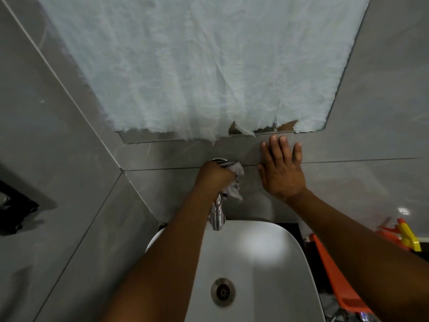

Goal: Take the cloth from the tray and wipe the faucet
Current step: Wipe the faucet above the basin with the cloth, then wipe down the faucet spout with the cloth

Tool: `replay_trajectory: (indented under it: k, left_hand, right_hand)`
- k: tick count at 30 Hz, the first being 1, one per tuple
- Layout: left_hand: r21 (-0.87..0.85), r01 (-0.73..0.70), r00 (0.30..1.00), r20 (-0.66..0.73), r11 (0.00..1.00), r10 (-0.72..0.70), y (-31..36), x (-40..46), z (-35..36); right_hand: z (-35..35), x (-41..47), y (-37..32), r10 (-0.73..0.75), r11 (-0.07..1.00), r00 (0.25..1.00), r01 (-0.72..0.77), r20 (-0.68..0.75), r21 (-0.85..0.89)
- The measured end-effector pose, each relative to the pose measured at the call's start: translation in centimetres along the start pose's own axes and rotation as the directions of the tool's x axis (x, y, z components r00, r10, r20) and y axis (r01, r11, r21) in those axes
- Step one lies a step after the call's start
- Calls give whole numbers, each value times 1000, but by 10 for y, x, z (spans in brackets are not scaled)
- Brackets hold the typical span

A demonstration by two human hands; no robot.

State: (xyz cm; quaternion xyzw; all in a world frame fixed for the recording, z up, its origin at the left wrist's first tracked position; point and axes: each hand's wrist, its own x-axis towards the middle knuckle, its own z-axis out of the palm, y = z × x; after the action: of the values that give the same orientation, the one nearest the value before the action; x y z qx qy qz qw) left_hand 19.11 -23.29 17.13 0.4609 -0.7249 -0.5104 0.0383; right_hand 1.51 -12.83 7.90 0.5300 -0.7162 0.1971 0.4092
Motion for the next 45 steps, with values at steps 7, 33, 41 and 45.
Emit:
replay_trajectory:
  k: [7,33,41,45]
  left_hand:
    - [-705,70,953,257,706,161,-59,-32,-1]
    - [-974,62,998,57,219,-30,-156,-114,93]
    - [-446,-93,992,38,890,123,-89,-98,173]
    - [-47,-258,947,185,965,262,-39,-52,239]
  right_hand:
    - [-9,0,-4,21,1000,999,-21,47,1]
    - [-142,-66,-81,162,82,161,-985,974,149]
    - [-170,-147,5,359,-377,-10,-916,933,135]
    - [-185,-202,46,417,-619,-155,-770,896,154]
